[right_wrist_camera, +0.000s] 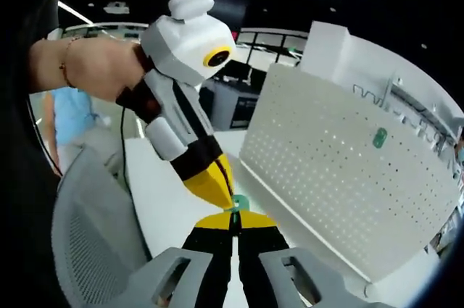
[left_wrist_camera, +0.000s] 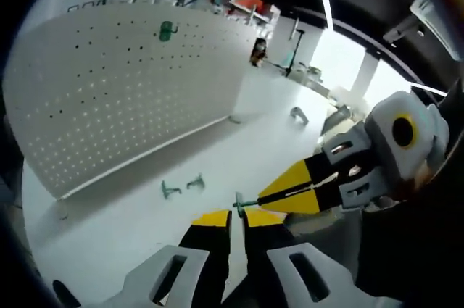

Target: Insert the hook assembly into the mounting plate slot until the hook locks in place.

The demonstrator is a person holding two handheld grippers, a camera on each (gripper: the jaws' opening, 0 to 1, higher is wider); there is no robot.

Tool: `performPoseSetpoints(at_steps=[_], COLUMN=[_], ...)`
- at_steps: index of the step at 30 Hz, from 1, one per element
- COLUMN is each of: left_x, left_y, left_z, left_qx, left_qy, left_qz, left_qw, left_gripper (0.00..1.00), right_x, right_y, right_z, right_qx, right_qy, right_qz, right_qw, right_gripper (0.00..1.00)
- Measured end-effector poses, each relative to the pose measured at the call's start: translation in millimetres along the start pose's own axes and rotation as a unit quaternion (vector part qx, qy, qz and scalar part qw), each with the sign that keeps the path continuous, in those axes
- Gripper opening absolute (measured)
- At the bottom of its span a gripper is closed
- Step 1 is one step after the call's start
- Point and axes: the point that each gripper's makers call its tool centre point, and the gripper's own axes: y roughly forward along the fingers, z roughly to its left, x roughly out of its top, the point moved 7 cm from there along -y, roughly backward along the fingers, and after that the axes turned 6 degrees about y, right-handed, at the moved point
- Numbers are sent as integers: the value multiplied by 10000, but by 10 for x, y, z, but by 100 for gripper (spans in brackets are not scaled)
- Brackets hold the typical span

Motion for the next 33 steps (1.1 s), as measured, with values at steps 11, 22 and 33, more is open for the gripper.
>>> performPoseSetpoints(at_steps=[11, 22, 33], left_x=[22, -72, -101], left_y=[-32, -2, 78], left_z=[-5, 22, -18], left_qx=[-27, 47, 68], left_qy=[-64, -173, -98], left_qz=[-387, -516, -642], left_qw=[9992, 9985, 9979], left_gripper=[42, 70, 68], right_x=[-70, -66, 38], right_y=[-58, -175, -160], right_z=[-226, -596, -573], right_qx=[-192, -632, -229], right_qy=[623, 986, 2283], right_qz=[-29, -102, -609], right_qw=[9979, 9931, 9714], right_gripper=[0, 0, 0])
